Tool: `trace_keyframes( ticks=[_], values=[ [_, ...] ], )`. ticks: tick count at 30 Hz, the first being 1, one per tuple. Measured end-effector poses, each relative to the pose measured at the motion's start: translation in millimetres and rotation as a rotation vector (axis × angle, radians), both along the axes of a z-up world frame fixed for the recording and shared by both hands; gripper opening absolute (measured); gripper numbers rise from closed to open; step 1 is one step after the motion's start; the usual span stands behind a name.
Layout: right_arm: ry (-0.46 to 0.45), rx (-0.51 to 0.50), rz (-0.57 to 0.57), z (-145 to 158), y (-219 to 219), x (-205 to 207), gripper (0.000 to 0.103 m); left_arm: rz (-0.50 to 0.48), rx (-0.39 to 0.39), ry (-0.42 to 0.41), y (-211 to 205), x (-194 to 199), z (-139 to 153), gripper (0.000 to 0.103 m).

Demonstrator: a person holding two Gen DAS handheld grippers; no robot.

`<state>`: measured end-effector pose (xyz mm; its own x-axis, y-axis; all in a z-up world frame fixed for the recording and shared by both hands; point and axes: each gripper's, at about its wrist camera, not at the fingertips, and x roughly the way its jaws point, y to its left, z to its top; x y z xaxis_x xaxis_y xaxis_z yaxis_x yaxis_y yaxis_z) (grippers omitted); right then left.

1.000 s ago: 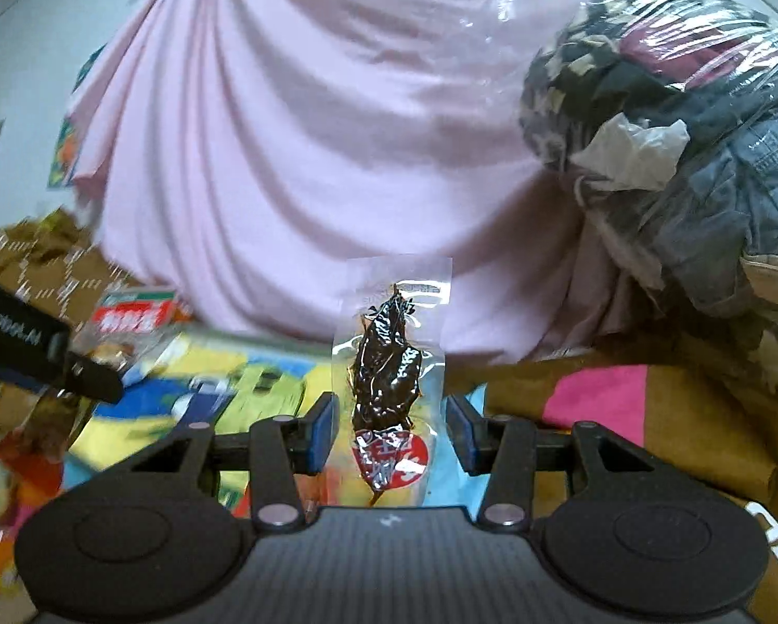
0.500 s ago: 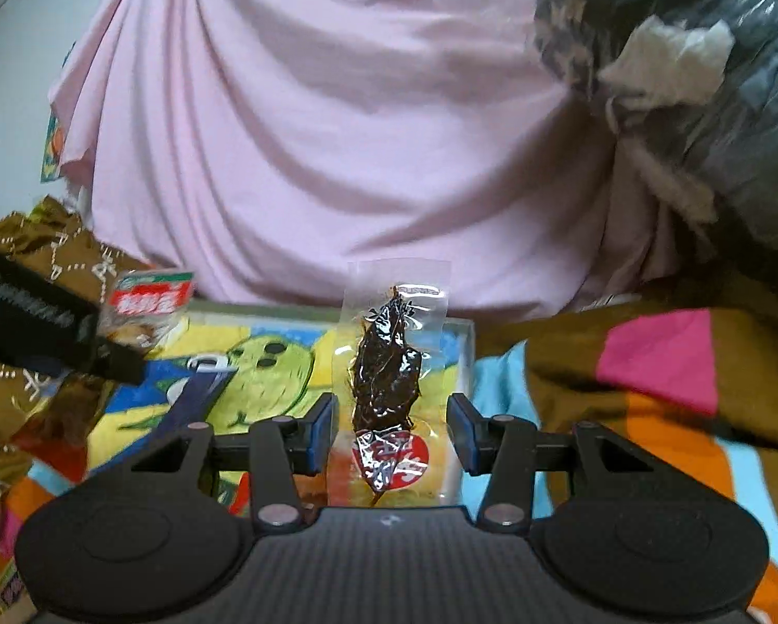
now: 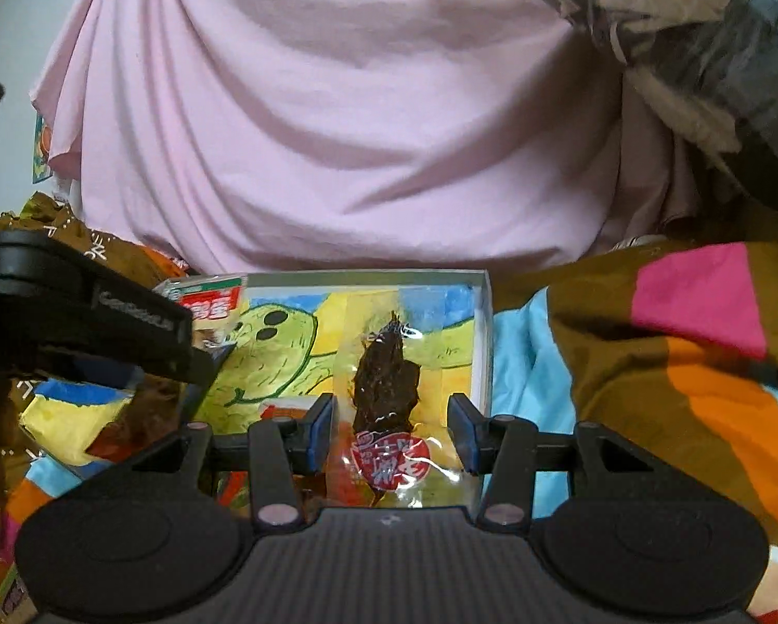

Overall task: Organize snacks
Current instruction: 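Lift both packets and carry them over the silver tray, then lower both packets into the tray and open both tools to release them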

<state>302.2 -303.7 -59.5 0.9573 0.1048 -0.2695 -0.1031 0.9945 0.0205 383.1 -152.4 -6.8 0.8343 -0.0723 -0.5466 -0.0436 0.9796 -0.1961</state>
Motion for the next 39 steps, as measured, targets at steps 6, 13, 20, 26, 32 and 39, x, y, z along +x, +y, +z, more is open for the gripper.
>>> trace_keyframes(
  ticks=[6,13,20,26,32,39],
  values=[
    [0.022,-0.009,0.007,-4.3,1.3,4.1,0.052,-0.008,0.004,0.021,-5.2,7.6,-10.6,0.048],
    [0.024,-0.022,0.011,-8.1,2.5,4.5,0.052,-0.003,-0.005,0.039,-5.9,12.5,-21.7,0.049],
    [0.014,-0.028,0.006,-9.8,3.2,4.6,0.053,-0.015,-0.012,0.053,-6.3,12.2,-27.7,0.050],
    [0.021,-0.044,-0.008,-12.5,5.3,5.6,0.059,-0.017,-0.025,0.054,-5.6,10.1,-30.6,0.051],
    [-0.003,-0.059,-0.009,-12.3,8.1,2.2,0.070,-0.017,-0.066,0.025,-0.5,5.4,-26.6,0.063],
    [-0.053,-0.071,-0.031,-8.2,10.5,-5.4,0.087,-0.005,-0.095,-0.028,3.8,-5.8,-17.8,0.083]
  ],
)
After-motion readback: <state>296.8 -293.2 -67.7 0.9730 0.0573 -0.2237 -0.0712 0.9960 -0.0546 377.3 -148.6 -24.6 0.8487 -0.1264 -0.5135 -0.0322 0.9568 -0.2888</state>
